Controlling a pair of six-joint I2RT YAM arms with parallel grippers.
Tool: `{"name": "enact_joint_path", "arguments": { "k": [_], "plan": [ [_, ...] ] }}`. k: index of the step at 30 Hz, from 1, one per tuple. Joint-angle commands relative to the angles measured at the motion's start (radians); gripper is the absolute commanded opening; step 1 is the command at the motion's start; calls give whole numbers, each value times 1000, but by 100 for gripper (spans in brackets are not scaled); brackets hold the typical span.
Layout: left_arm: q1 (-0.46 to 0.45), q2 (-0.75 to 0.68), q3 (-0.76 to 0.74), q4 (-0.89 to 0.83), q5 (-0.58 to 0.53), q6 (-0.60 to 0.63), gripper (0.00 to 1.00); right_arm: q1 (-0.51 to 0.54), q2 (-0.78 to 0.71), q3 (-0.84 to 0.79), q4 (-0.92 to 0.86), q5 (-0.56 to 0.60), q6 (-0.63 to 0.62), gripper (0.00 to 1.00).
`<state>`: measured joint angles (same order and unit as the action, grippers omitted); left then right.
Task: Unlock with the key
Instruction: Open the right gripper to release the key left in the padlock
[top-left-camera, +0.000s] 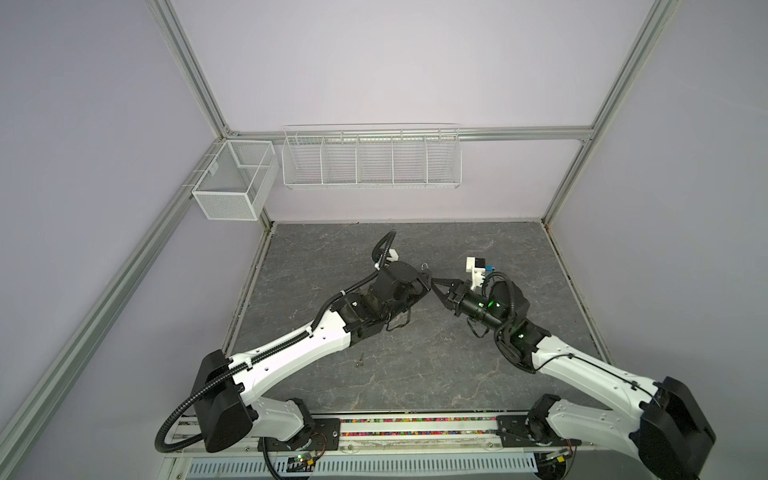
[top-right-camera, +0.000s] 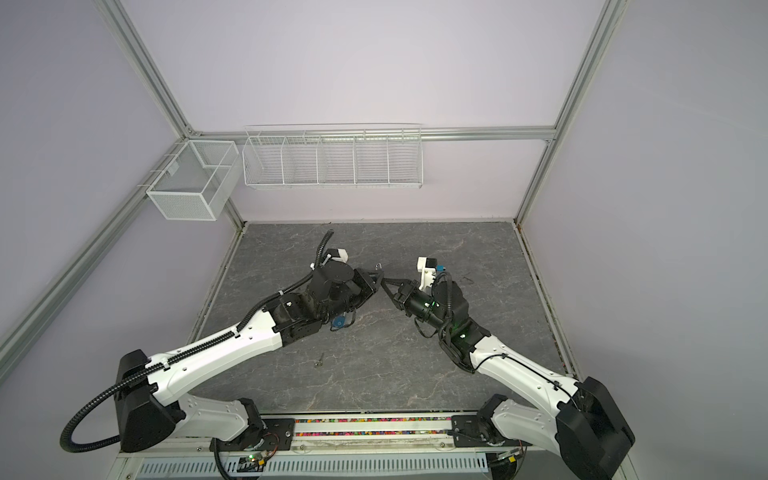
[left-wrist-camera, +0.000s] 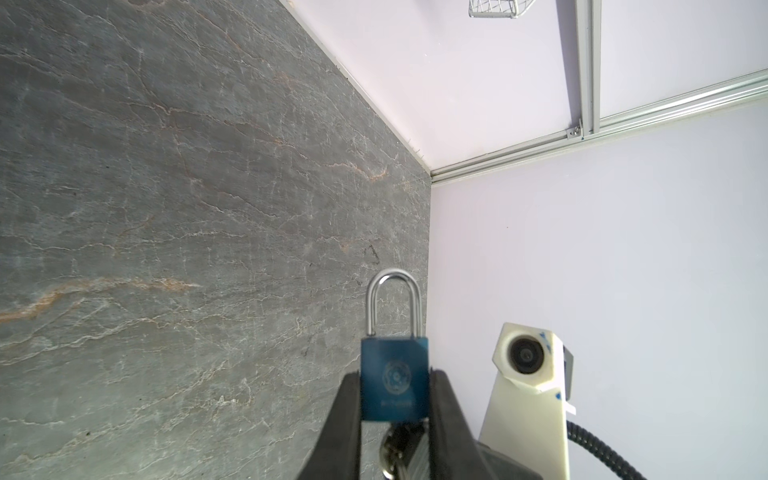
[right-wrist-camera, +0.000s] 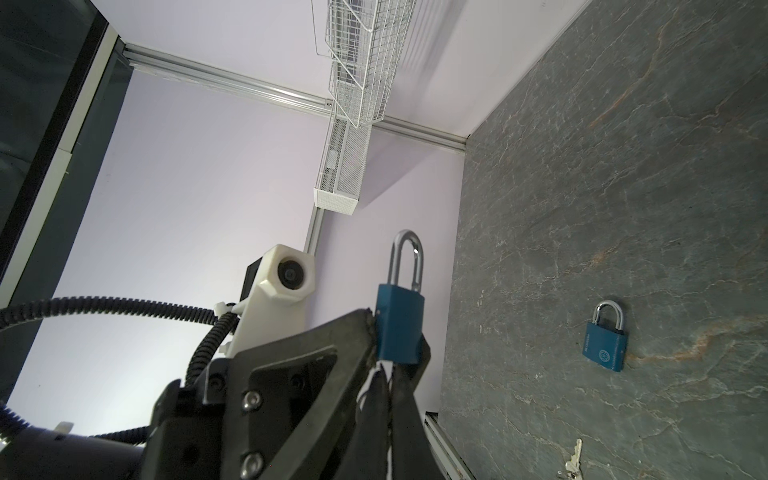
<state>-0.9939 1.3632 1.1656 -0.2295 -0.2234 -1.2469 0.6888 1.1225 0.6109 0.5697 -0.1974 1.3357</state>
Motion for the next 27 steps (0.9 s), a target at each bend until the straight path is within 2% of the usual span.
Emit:
{"name": "enact_joint_path", "arguments": {
  "k": [1,9,19,27],
  "plan": [
    [-25,-22,-11,52,104,-23,0,1,-13,-9,44,11,41,6],
    [-24,-34,19,-25,41,20,0,3,-65,62,-186,28,-143,6],
    [-18,-30,37,-95,-17,51,0,14,-85,106,-345,52,-333,7],
    [-4,-27,58,-168,-56,71,0,32,-105,134,-460,73,-452,14]
  ]
}}
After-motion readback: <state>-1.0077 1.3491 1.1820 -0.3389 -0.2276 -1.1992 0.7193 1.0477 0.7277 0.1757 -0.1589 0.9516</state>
